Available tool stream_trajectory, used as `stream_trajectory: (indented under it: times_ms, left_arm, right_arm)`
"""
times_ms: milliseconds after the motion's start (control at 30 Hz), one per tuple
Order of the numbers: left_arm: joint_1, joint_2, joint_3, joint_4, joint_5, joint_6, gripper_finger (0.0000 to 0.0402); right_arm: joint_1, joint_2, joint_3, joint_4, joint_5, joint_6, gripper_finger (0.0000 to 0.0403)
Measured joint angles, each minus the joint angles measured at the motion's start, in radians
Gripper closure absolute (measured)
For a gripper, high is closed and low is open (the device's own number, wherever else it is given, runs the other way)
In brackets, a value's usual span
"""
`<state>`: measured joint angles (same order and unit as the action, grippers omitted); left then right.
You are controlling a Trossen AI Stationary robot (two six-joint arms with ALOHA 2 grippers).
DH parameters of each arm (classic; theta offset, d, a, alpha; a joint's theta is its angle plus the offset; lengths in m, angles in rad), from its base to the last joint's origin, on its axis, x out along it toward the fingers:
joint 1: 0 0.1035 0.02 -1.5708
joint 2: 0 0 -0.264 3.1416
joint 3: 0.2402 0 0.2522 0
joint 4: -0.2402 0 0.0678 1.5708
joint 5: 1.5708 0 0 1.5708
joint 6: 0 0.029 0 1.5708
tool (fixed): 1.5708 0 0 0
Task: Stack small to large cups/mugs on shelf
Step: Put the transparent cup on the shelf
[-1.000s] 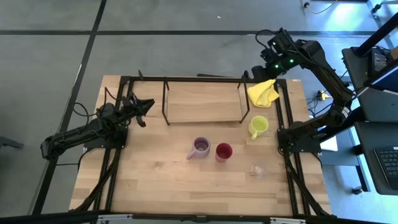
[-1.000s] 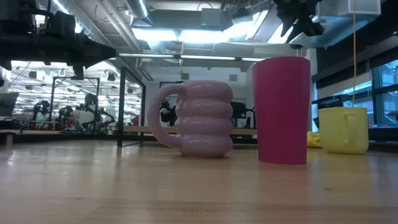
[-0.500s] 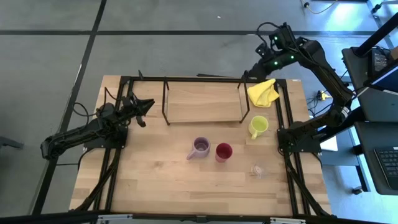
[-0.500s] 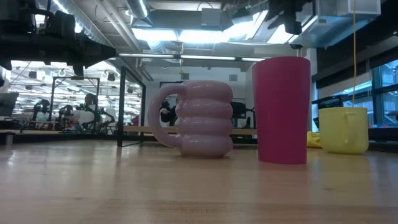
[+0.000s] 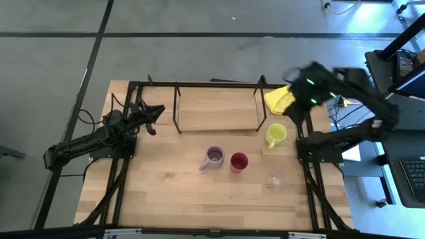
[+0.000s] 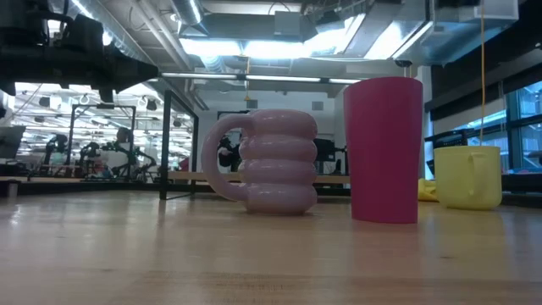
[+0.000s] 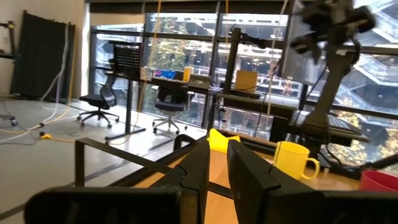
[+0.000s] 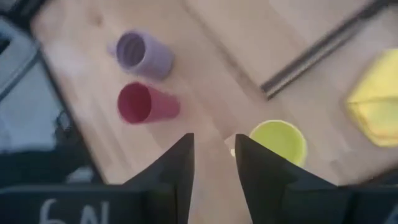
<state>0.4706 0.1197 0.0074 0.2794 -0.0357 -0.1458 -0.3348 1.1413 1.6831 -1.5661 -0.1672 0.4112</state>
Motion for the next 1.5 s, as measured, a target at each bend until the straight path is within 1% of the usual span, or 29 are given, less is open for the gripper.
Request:
stream_trajectory:
  times_ms: [33, 100, 167, 233, 300, 333, 400, 500, 633, 733, 800, 933, 1067, 1200, 1367, 1500]
  left_arm:
    - [0.000, 0.000, 0.000, 0.000, -0.008, 0.000, 0.0350]
    - [0.000, 0.000, 0.000, 0.003, -0.009, 0.000, 0.0350]
    - [0.000, 0.000, 0.000, 0.009, -0.008, 0.000, 0.0350]
    - [0.000, 0.000, 0.000, 0.008, -0.008, 0.000, 0.0350]
    - [0.000, 0.000, 0.000, 0.008, -0.008, 0.000, 0.0350]
    - [0.000, 0.000, 0.000, 0.008, -0.008, 0.001, 0.0350]
    - [0.000, 0.000, 0.000, 0.008, -0.008, 0.002, 0.0350]
    - [0.000, 0.000, 0.000, 0.008, -0.008, 0.001, 0.0350]
    - [0.000, 0.000, 0.000, 0.007, -0.008, 0.001, 0.0350]
    - [0.000, 0.000, 0.000, 0.007, -0.008, 0.001, 0.0350]
    - [0.000, 0.000, 0.000, 0.006, -0.008, 0.001, 0.0350]
    - [0.000, 0.000, 0.000, 0.006, -0.008, 0.001, 0.0350]
    - [0.000, 0.000, 0.000, 0.006, -0.008, 0.001, 0.0350]
    - [0.000, 0.000, 0.000, 0.008, -0.008, -0.004, 0.0350]
    - [0.000, 0.000, 0.000, 0.015, -0.008, -0.004, 0.0350]
    - [0.000, 0.000, 0.000, 0.024, -0.008, -0.004, 0.0350]
  right_arm:
    - [0.064, -0.044, -0.019, 0.001, 0.046, 0.094, 0.0285]
    - [0.201, -0.117, -0.065, -0.006, 0.100, 0.290, 0.0285]
    - [0.345, -0.165, -0.126, -0.001, 0.116, 0.473, 0.0285]
    - [0.483, -0.176, -0.211, 0.052, 0.122, 0.597, 0.0285]
    - [0.588, -0.165, -0.299, 0.149, 0.112, 0.637, 0.0285]
    - [0.623, -0.150, -0.341, 0.182, 0.088, 0.643, 0.0285]
    - [0.673, -0.114, -0.410, 0.211, 0.053, 0.643, 0.0285]
    - [0.750, -0.062, -0.477, 0.245, 0.050, 0.635, 0.0285]
    - [0.831, -0.030, -0.549, 0.225, 0.013, 0.674, 0.0285]
    - [0.898, -0.040, -0.619, 0.232, 0.015, 0.782, 0.0285]
    - [0.940, -0.059, -0.665, 0.270, 0.036, 0.879, 0.0282]
    - [0.995, -0.073, -0.739, 0.440, 0.120, 1.038, 0.0259]
    - [1.023, -0.063, -0.817, 0.534, 0.184, 1.112, 0.0232]
    - [1.036, -0.056, -0.885, 0.533, 0.210, 1.178, 0.0213]
    - [1.039, -0.056, -0.943, 0.540, 0.209, 1.215, 0.0207]
    - [1.042, -0.056, -0.974, 0.612, 0.197, 1.211, 0.0207]
